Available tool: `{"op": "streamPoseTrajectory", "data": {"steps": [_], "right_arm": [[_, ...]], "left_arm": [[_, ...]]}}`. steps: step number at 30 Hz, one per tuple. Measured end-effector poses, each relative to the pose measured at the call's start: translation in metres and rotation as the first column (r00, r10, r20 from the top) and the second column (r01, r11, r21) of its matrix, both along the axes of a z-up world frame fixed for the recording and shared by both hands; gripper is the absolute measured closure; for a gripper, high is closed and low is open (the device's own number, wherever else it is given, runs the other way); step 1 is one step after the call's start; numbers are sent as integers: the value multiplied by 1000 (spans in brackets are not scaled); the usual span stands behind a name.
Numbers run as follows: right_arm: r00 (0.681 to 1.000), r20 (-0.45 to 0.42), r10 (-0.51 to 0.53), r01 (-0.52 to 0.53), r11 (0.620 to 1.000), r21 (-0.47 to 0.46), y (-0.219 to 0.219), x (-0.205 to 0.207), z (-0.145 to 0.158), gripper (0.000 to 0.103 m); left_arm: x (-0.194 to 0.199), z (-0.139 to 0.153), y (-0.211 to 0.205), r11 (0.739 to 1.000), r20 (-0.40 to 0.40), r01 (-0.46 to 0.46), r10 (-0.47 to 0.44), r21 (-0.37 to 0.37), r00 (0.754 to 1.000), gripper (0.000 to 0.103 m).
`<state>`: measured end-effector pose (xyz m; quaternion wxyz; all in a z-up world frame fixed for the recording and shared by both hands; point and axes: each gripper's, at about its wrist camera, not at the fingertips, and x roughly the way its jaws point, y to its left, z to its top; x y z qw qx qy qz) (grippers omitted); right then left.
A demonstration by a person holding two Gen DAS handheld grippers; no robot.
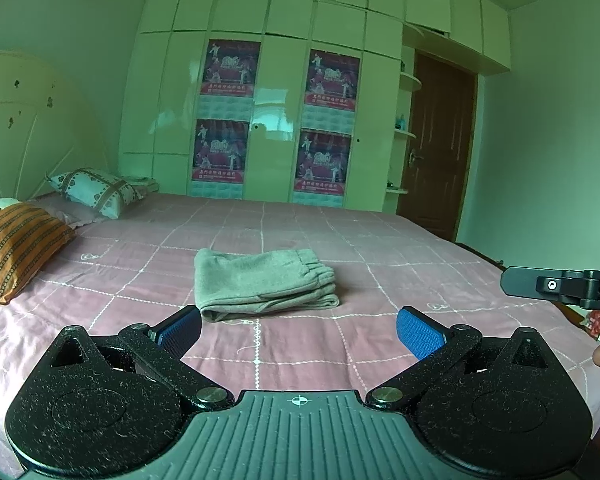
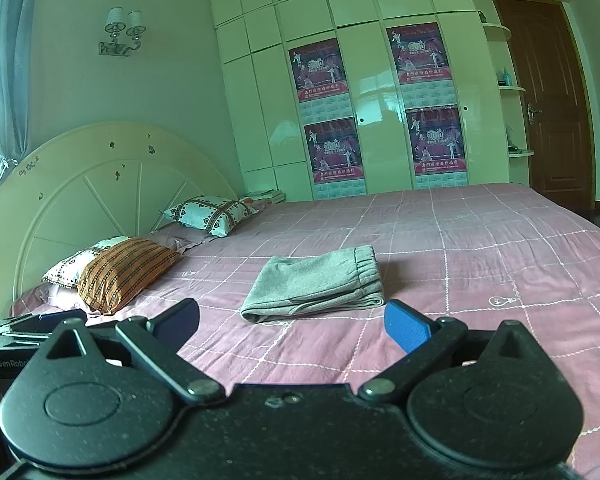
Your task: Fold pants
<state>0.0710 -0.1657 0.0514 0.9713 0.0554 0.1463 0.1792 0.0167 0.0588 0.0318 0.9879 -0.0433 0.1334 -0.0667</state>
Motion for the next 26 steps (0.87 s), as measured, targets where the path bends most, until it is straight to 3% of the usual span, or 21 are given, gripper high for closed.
{"op": "streamPoseTrajectory", "data": {"steps": [15,26], "right_arm": [[1000,-7,9,-9,1000,-5,-2,3,2,10],[1000,-8,11,-11,1000,-6,-2,4,1,10]], "left_arm": [[-3,0,-3,999,10,-12,12,33,1000,0],[-4,1,3,1000,15,-8,8,1,1000,0]]}}
